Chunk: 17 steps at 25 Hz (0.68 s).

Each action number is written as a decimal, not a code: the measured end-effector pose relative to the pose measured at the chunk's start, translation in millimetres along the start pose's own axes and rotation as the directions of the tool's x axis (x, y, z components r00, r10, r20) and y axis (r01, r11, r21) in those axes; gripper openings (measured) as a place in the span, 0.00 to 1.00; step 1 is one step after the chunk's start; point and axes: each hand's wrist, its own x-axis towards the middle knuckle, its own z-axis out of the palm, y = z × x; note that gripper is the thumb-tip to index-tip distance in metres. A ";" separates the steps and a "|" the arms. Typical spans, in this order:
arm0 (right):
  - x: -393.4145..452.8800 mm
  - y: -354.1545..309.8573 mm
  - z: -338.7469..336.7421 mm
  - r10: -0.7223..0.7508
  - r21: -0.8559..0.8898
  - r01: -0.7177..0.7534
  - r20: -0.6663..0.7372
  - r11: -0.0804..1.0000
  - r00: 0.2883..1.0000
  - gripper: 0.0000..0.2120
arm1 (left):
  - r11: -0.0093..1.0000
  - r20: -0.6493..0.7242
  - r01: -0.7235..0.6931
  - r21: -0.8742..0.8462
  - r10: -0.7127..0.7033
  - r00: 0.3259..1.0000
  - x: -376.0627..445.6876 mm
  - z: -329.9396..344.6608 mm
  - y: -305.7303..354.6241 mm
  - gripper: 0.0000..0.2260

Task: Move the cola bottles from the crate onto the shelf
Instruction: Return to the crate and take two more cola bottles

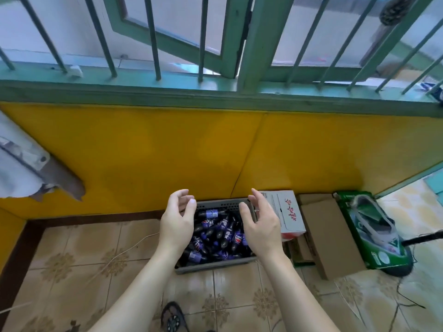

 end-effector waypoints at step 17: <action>158.0 243.2 208.3 -0.055 -0.367 0.151 0.257 0.918 0.965 0.28 | 0.925 0.143 0.205 0.321 -0.261 0.955 181.2 94.4 -296.2 0.23</action>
